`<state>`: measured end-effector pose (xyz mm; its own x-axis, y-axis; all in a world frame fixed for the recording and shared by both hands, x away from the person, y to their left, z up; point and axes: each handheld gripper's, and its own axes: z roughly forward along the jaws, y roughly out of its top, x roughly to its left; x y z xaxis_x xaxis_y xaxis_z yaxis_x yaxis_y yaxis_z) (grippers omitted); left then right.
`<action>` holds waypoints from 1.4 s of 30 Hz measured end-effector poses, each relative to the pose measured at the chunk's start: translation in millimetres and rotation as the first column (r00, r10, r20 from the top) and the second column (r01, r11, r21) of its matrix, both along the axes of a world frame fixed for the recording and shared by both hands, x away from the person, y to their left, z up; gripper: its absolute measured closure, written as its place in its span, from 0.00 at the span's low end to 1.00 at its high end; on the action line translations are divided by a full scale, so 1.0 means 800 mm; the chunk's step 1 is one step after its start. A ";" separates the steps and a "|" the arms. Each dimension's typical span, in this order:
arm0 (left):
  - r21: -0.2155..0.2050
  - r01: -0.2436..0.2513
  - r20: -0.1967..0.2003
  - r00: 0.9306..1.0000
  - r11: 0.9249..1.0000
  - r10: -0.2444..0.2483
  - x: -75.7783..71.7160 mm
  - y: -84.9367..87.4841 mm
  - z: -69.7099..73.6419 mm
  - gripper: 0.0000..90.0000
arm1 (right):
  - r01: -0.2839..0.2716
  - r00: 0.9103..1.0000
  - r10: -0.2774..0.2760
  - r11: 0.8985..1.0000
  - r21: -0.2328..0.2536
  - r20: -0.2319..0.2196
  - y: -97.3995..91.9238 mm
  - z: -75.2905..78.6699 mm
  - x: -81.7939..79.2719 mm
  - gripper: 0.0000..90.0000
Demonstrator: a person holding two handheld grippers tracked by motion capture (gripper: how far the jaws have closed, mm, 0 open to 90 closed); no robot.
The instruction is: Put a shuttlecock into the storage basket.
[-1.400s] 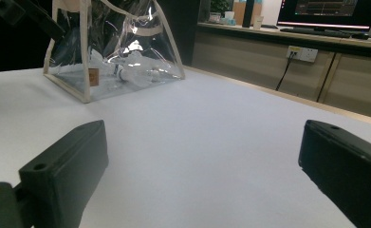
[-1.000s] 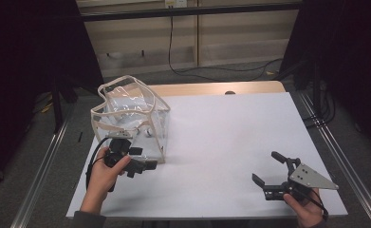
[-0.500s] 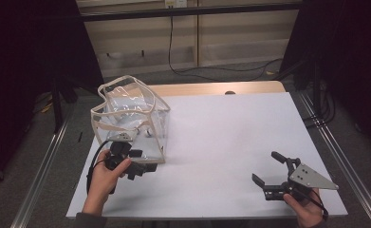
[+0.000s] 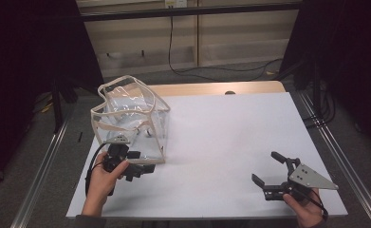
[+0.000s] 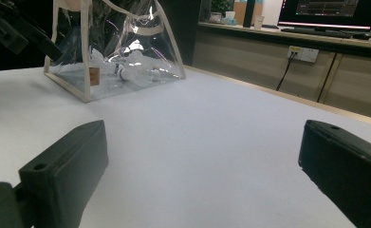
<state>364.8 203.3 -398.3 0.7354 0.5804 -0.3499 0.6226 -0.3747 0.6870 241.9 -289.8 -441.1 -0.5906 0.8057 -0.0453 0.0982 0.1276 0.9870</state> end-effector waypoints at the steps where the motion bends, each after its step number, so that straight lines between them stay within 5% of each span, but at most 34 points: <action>1: 0.001 0.000 0.002 1.000 1.000 0.000 0.000 0.000 0.000 0.06 | 0.000 1.000 0.000 1.000 0.000 0.000 0.000 0.000 0.000 0.03; 15: 0.018 -0.002 0.018 1.000 1.000 0.001 -0.004 0.001 -0.007 0.05 | 0.000 1.000 0.000 1.000 -0.003 -0.001 0.000 -0.001 0.000 0.03; 27: -0.022 -0.006 0.019 1.000 1.000 0.007 -0.008 0.006 -0.016 0.05 | -0.002 1.000 0.002 1.000 -0.002 -0.002 0.000 -0.001 0.001 0.03; 42: -0.020 -0.018 0.016 1.000 1.000 0.019 -0.010 0.012 -0.020 0.05 | -0.009 1.000 0.009 1.000 -0.011 -0.004 0.001 -0.002 0.002 0.03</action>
